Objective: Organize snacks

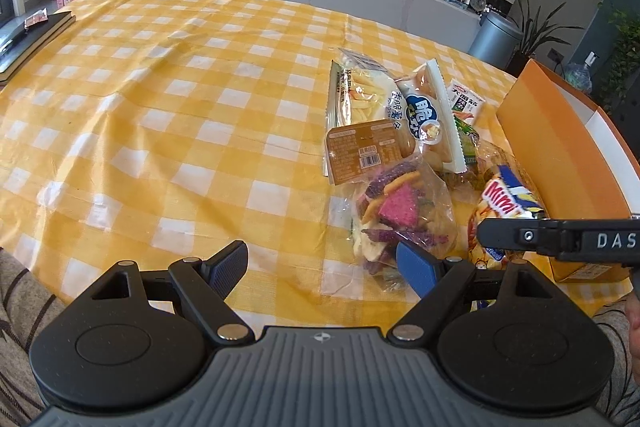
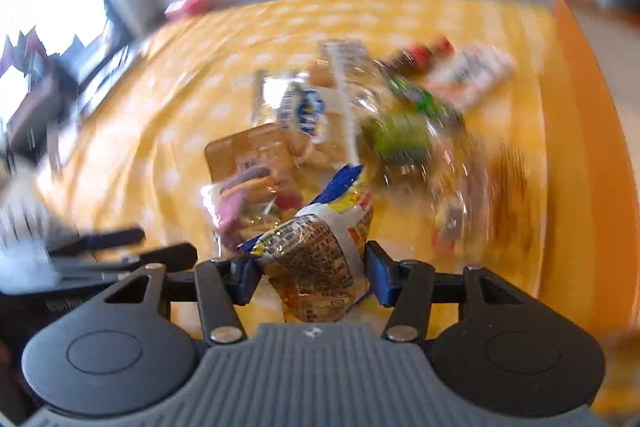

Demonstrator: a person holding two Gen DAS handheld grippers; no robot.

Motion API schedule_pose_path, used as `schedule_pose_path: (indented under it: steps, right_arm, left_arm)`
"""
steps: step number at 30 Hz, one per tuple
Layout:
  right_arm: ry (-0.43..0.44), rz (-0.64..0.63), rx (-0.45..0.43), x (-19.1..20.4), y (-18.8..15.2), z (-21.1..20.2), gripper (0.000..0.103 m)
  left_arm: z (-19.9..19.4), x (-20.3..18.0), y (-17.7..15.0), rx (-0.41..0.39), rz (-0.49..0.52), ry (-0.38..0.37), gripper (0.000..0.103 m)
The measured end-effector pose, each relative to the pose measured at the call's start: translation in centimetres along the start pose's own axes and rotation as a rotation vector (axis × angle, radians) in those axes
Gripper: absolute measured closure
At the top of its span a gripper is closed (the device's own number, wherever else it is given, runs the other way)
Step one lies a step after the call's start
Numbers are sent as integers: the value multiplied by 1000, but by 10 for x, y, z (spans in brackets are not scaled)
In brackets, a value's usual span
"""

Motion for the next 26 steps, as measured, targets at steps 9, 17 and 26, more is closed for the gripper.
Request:
schedule_pose_path:
  steps: [9,17,26]
  right_arm:
    - [-130,48,-58,-24,-14,18,61]
    - [-148,8,-135,-21,-22,1,64]
    - [-188,6,-157,-36,-23,-3,63]
  left_arm:
    - [1,-4,-1,6,22,11,4]
    - [0,-13,-3,13,59,37,4]
    - [-2,-52,17,-21,36,-43,4]
Point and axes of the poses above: each gripper's, at about its wrist camera, not at the fingertips, and z roughly the way its jaws point, x to its left, y to its top, the point moved 7 cm from there along z, roughly the way its jaws point, and after that the axes turned 11 degrees about z, right-handed, at the moved point
